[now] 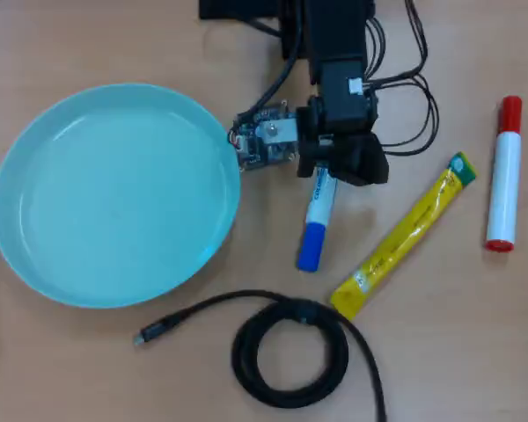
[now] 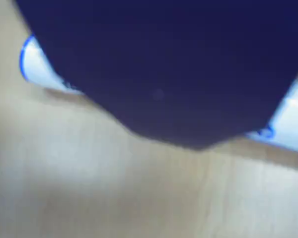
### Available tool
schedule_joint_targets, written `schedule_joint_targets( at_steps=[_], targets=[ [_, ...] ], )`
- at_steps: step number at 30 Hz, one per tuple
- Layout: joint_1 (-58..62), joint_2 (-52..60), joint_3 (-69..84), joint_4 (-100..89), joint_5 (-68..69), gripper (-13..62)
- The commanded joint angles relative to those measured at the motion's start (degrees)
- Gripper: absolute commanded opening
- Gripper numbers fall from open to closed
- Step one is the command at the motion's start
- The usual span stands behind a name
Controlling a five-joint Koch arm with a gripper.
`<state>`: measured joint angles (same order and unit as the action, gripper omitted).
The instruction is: Pick up the blue pen, then put it in the green bowl
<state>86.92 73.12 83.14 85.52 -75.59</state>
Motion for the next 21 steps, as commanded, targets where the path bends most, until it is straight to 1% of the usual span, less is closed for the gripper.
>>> schedule_joint_targets(
  at_steps=[1,11,13,17,19,21],
  targets=[
    [1.23,-0.26,-1.49,0.0,-0.53,49.7],
    [2.72,-6.33,-0.53,-2.02,-0.09,48.6],
    [2.99,-6.33,0.44,-2.72,-0.09,44.3],
    [3.16,-6.15,2.64,-4.13,0.0,27.5],
    [3.08,-6.15,3.25,-4.39,0.18,21.2],
    [2.99,-6.15,3.87,-4.39,0.88,16.5]
  ],
)
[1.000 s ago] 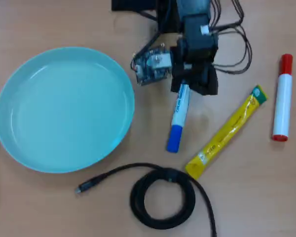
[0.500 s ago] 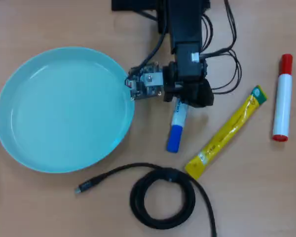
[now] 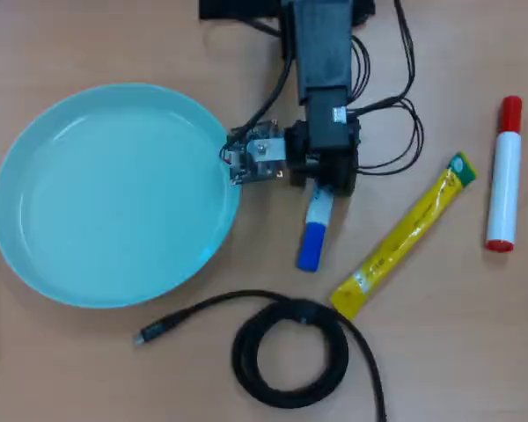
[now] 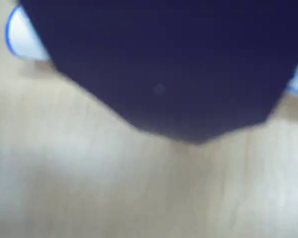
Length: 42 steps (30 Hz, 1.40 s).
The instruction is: Pick up the blue pen, then put it in the green bowl
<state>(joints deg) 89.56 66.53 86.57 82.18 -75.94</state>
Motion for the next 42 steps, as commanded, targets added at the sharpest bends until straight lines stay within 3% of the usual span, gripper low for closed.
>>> schedule_joint_targets(
  at_steps=[1,7,8,11,21,29,42],
  targets=[
    [0.35,0.44,0.62,-1.05,1.76,14.6],
    [-1.05,0.53,0.88,-1.41,5.01,-8.2],
    [-1.14,0.62,0.88,-1.41,5.36,-9.1],
    [-1.14,0.62,0.88,-1.32,7.21,-6.1],
    [-4.57,1.67,0.53,-1.23,20.13,-6.1],
    [-11.51,17.05,-1.85,4.22,21.8,-6.1],
    [-16.79,23.73,-12.48,11.16,39.11,-6.0]
  ],
)
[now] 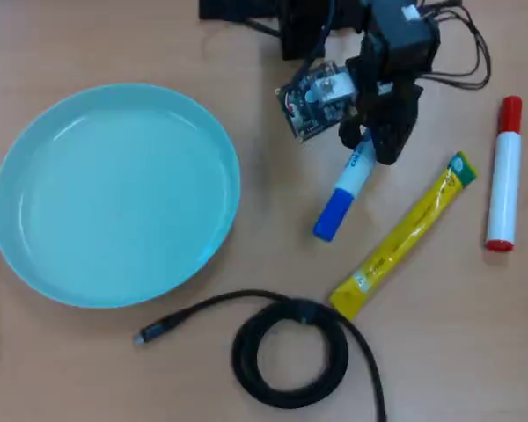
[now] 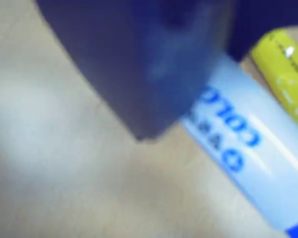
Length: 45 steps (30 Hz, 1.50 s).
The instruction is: Pick up the blue pen, then put it in the green bowl
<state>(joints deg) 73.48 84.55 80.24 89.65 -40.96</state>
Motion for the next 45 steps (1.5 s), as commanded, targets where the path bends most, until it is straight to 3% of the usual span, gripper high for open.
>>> schedule_joint_targets(
  at_steps=[1,17,30,45],
  targets=[
    [-1.41,6.94,-6.24,3.69,5.62,-6.0],
    [-5.36,21.88,-6.24,0.7,22.15,-6.0],
    [8.88,22.76,-8.0,-5.89,22.41,-6.1],
    [38.76,22.15,-7.21,-25.58,23.47,-6.1]
  ],
)
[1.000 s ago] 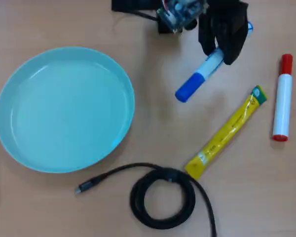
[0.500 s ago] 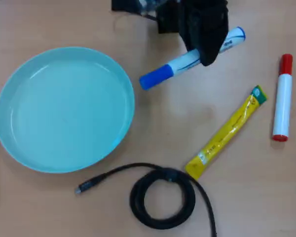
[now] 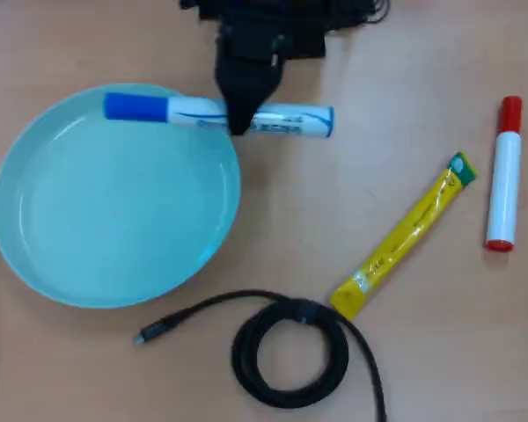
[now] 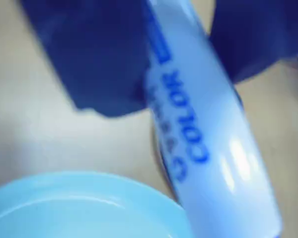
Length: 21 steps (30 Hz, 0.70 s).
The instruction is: Pick up the blue pen, then put it in the green bowl
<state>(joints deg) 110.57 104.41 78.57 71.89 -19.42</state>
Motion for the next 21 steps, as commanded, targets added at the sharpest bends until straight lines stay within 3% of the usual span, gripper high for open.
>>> schedule_joint_targets(
  at_steps=[1,21],
  targets=[
    [2.64,2.2,-5.54,-8.53,2.46,-6.1],
    [18.19,-20.48,-3.08,-20.83,9.93,-6.0]
  ],
)
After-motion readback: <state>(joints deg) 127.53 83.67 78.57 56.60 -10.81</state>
